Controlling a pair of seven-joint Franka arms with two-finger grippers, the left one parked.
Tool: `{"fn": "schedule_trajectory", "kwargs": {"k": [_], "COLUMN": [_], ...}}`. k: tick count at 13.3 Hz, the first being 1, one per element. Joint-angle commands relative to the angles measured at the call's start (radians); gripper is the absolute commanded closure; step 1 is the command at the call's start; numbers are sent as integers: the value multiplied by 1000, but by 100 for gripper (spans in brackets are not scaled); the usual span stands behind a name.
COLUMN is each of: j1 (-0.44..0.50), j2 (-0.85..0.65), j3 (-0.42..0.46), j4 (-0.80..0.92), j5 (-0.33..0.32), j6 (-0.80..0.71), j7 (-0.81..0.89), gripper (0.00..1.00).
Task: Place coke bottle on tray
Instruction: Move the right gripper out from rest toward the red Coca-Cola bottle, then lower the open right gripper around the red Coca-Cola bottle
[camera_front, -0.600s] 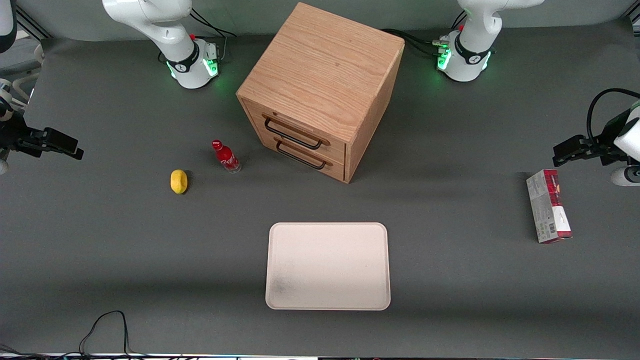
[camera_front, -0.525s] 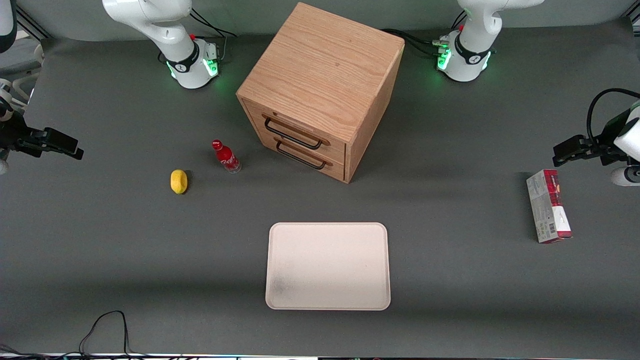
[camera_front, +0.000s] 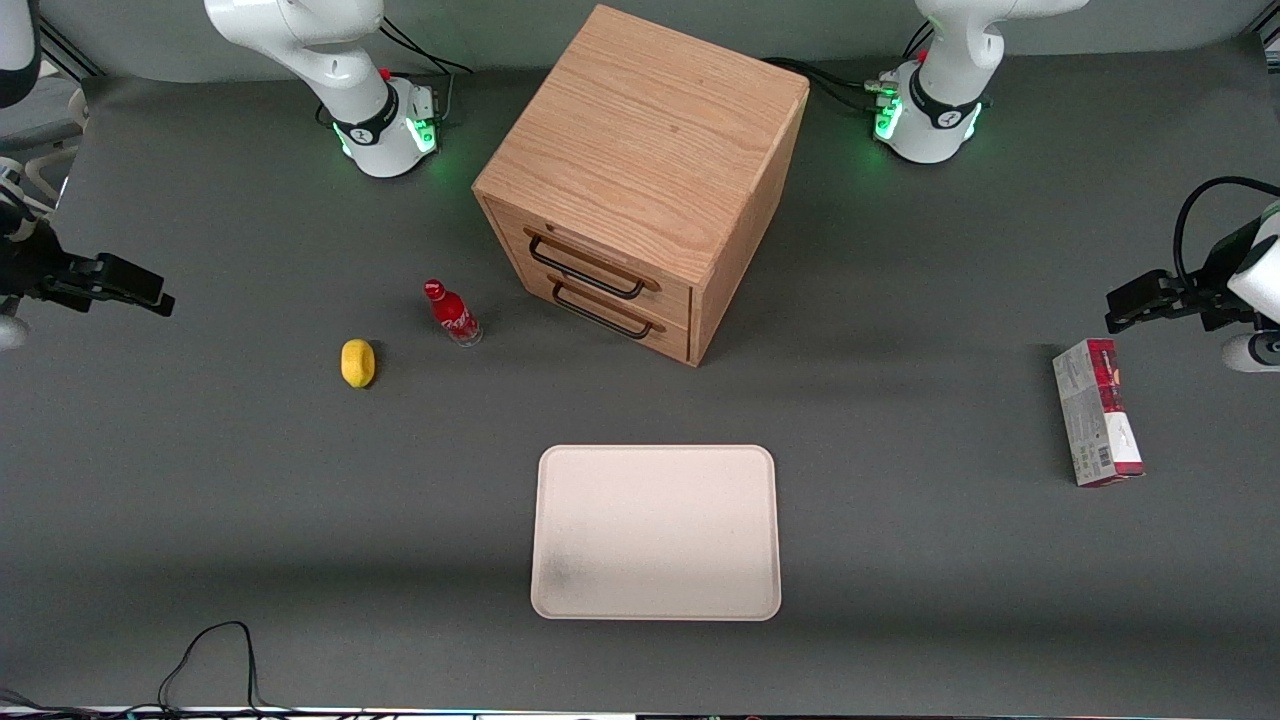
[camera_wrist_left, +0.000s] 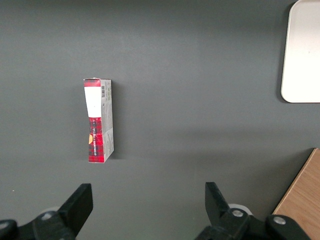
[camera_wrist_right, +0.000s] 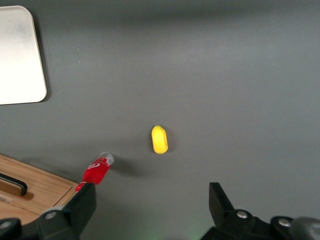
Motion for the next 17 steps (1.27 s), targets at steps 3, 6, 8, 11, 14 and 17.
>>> {"fn": "schedule_trajectory", "kwargs": {"k": [3, 6, 8, 11, 14, 17], "j1": [276, 451, 492, 486, 483, 484], "j2": [-222, -274, -297, -346, -311, -309], "j3": [2, 2, 2, -34, -38, -40], "j4": [-309, -403, -452, -583, -597, -682], "j5": [-5, -13, -34, -43, -71, -67], "j6": [140, 167, 202, 319, 350, 446], "j7": [328, 529, 552, 528, 431, 422], "gripper": [0, 0, 0, 0, 0, 0]}}
